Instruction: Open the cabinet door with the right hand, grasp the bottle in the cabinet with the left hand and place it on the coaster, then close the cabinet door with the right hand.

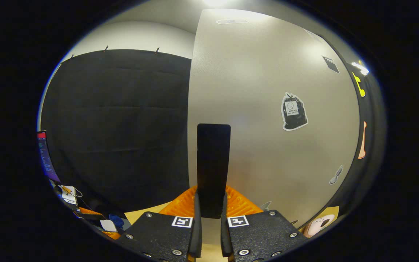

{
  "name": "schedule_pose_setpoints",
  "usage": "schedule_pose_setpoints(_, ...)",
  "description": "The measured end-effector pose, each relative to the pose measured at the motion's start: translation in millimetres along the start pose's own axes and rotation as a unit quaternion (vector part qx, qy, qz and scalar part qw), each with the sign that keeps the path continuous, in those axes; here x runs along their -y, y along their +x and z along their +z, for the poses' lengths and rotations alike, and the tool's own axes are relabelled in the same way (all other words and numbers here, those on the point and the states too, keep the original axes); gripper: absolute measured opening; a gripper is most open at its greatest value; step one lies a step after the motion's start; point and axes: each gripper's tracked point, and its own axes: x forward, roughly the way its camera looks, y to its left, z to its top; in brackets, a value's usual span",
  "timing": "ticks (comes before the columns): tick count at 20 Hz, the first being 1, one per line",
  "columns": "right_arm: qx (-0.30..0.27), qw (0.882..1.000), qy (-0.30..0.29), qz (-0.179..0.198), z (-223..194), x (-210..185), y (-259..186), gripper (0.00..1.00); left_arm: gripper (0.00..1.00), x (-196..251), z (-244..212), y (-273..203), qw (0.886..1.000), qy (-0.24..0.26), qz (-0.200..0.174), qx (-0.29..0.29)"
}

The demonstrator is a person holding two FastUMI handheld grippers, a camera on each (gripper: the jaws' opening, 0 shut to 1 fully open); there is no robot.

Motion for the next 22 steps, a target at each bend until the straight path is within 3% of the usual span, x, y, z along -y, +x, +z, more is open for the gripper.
schedule_pose_setpoints(2,-0.001,1.0,0.002,0.009,-1.0,0.1,-6.2,0.21,0.87,1.9,-0.4,2.1,1.0,-0.001,-0.008,0.002)
schedule_pose_setpoints(8,-0.002,1.0,0.006,0.02,-4.3,4.1,-24.3,0.21,0.92,12.5,-1.3,5.2,0.999,0.007,-0.046,-0.002)
schedule_pose_setpoints(9,-0.003,1.0,0.006,0.018,-4.2,5.5,-27.1,0.21,0.87,15.7,-1.8,6.7,0.999,0.006,-0.053,-0.003)
schedule_pose_setpoints(10,-0.004,1.0,0.006,0.015,-5.1,7.9,-29.1,0.21,0.92,18.6,-3.4,7.8,0.998,0.005,-0.06,-0.005)
schedule_pose_setpoints(11,-0.005,1.0,0.006,0.011,-5.4,9.8,-31.8,0.21,0.87,21.8,-4.5,8.4,0.998,0.003,-0.068,-0.008)
schedule_pose_setpoints(12,-0.004,1.0,0.006,0.006,-6.4,10.8,-33.6,0.21,0.92,24.5,-4.4,7.0,0.997,0.005,-0.075,-0.01)
schedule_pose_setpoints(13,-0.005,1.0,0.008,0.001,-6.1,12.6,-36.4,0.21,0.87,24.9,-4.1,7.5,0.997,0.012,-0.078,-0.012)
schedule_pose_setpoints(14,-0.006,1.0,0.009,-0.006,-6.6,14.1,-39.2,0.21,0.92,24.2,-3.0,8.7,0.996,0.021,-0.085,-0.01)
schedule_pose_setpoints(15,-0.007,1.0,0.009,-0.012,-6.4,16.0,-42.7,0.21,0.87,25.5,-0.1,11.1,0.995,0.03,-0.094,-0.005)
schedule_pose_setpoints(17,-0.008,1.0,0.01,-0.025,-6.8,19.0,-48.1,0.21,0.92,27.8,2.7,18.3,0.994,0.043,-0.105,0.002)
schedule_pose_setpoints(19,-0.006,0.999,0.014,-0.038,-7.7,21.9,-52.1,0.21,0.87,24.7,1.1,22.9,0.993,0.064,-0.098,0.0)
schedule_pose_setpoints(22,-0.005,0.998,0.021,-0.063,-8.6,29.1,-57.5,0.2,0.92,21.1,6.5,32.2,0.993,0.071,-0.092,0.004)
